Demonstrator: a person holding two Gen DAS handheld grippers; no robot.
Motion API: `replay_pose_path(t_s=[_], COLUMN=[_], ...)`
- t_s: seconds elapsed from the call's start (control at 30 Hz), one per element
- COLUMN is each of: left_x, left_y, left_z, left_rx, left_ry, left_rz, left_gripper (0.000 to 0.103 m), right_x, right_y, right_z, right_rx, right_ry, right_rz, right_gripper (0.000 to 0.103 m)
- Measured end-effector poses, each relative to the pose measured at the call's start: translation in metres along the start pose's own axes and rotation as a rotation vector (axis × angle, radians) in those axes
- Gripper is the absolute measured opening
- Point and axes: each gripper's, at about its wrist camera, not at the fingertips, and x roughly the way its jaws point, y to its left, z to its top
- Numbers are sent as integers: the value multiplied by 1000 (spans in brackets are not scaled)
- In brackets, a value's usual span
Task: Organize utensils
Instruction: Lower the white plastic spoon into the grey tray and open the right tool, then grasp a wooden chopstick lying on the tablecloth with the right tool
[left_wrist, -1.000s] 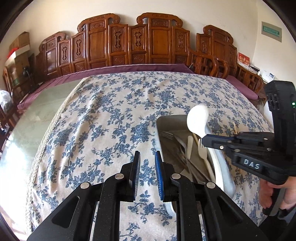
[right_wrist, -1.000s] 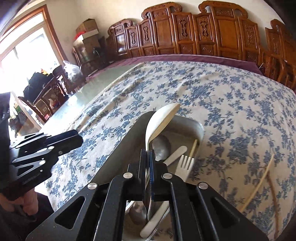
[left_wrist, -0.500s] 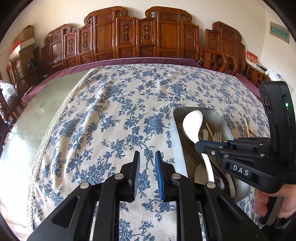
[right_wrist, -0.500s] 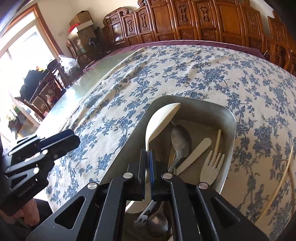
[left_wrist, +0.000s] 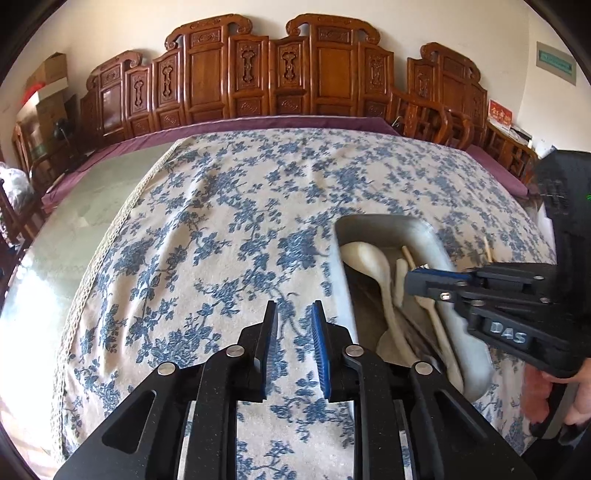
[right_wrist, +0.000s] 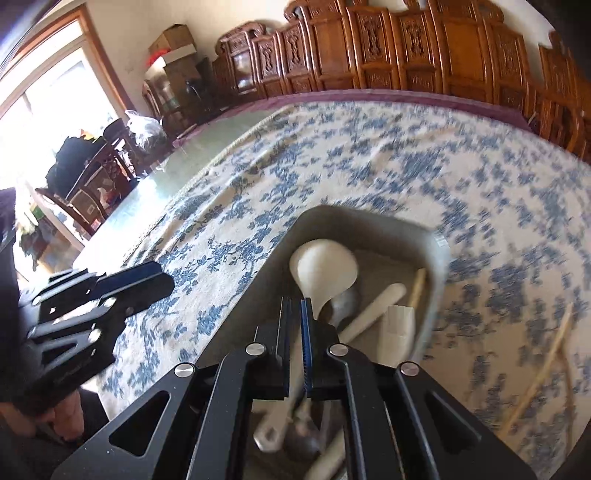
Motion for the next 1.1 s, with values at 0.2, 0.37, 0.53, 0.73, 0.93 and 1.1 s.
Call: replay_pose_path(t_s=[0.2,0.37,0.53,0.73,0.93,1.1], left_x=[-13,-22,-29,-33,-30,-28], left_y=[-25,-52,-74,-94,-115,-136], left_z=[2,2,-4,-14,-22,-24], left_rx=[25,61,61,60,85,125], left_ry=[-35,-49,-54,-30,0,11], left_rz=[-11,-24,-31,-30,-16,-14], left_gripper=[43,59,72,80,82,82], right_x=[-62,-93,-108,-100,-92,-90], right_y=[-41,-89,-136,-173,-193,-201], right_z=[-20,-42,-66,-92,-107,-115], right_rx=[-48,-44,-7,17,25,46], right_ry=[-59,-63,-37,2,35,62], right_rz=[-101,-215,-279,-321,-336,-328], right_gripper=[8,25,52,53,52,45])
